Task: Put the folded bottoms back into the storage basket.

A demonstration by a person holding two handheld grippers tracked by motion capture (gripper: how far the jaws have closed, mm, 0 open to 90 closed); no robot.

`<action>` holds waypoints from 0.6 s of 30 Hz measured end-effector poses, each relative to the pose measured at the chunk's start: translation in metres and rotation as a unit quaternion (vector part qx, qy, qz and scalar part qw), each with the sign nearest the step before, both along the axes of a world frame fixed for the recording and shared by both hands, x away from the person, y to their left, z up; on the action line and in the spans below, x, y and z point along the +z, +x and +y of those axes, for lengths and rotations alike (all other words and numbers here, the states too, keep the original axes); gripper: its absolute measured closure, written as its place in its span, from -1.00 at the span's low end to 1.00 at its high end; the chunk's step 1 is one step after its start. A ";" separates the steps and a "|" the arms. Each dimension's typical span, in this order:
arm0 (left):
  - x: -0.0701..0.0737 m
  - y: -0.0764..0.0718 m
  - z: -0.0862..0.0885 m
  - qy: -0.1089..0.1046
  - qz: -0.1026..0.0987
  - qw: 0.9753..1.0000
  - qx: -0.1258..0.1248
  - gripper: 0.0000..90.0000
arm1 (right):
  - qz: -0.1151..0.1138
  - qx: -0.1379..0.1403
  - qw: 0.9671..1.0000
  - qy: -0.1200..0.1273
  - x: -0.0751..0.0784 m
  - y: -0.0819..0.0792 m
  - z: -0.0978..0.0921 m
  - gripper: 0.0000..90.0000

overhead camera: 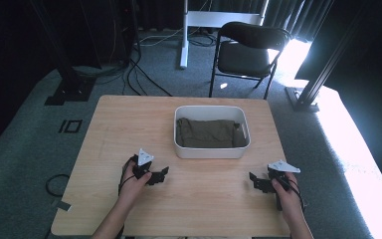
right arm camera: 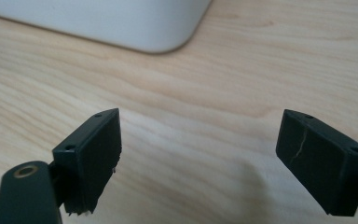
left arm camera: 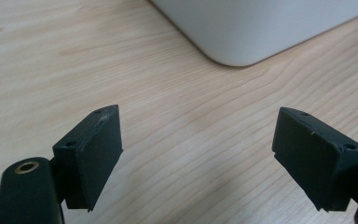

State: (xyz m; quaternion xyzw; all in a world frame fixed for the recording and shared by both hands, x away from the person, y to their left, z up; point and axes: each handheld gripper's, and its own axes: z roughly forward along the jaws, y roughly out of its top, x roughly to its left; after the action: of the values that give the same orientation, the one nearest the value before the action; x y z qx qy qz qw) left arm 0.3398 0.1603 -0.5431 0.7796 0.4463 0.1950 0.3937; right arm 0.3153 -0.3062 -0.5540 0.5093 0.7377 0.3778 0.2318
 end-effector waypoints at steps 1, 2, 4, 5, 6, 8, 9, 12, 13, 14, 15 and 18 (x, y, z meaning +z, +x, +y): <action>-0.002 -0.002 0.005 0.009 -0.007 1.000 0.013 -0.61 | -0.001 -0.007 1.000 -0.005 0.000 -0.004 -0.002 -0.69; -0.003 -0.002 0.007 0.014 -0.008 1.000 0.015 -0.61 | -0.001 -0.009 1.000 -0.009 0.000 -0.005 -0.003 -0.69; -0.003 -0.005 0.011 0.017 -0.007 1.000 0.024 -0.61 | -0.001 -0.016 1.000 -0.014 -0.001 -0.007 -0.005 -0.69; -0.004 -0.006 0.013 0.017 -0.006 0.999 0.028 -0.61 | -0.001 -0.020 1.000 -0.014 -0.002 -0.008 -0.006 -0.69; -0.005 -0.007 0.015 0.019 -0.006 0.999 0.030 -0.61 | 0.002 -0.021 1.000 -0.016 -0.003 -0.009 -0.008 -0.69; -0.007 -0.010 0.018 0.021 -0.003 0.999 0.037 -0.61 | 0.005 -0.028 0.999 -0.017 -0.005 -0.011 -0.010 -0.69; -0.008 -0.012 0.020 0.019 0.000 0.999 0.044 -0.61 | 0.006 -0.030 0.999 -0.019 -0.005 -0.012 -0.011 -0.69; -0.010 -0.015 0.023 0.030 0.004 0.998 0.050 -0.61 | 0.011 -0.034 0.999 -0.020 -0.007 -0.015 -0.014 -0.69; -0.010 -0.016 0.024 0.030 -0.003 0.998 0.056 -0.61 | 0.011 -0.037 0.999 -0.022 -0.007 -0.015 -0.014 -0.69; -0.009 -0.017 0.025 0.037 -0.003 0.998 0.059 -0.61 | 0.009 -0.040 0.999 -0.024 -0.008 -0.016 -0.015 -0.69; -0.010 -0.019 0.027 0.051 0.003 0.997 0.059 -0.61 | 0.011 -0.040 0.999 -0.026 -0.008 -0.016 -0.016 -0.69; -0.011 -0.022 0.030 0.061 0.014 0.996 0.069 -0.61 | 0.015 -0.046 0.998 -0.030 -0.009 -0.018 -0.018 -0.69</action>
State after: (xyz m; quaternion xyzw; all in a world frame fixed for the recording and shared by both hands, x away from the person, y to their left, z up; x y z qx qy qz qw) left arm 0.3182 0.1903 -0.5542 0.7721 0.4916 0.2376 0.3251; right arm 0.2977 -0.3241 -0.5633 0.5409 0.7283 0.3363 0.2527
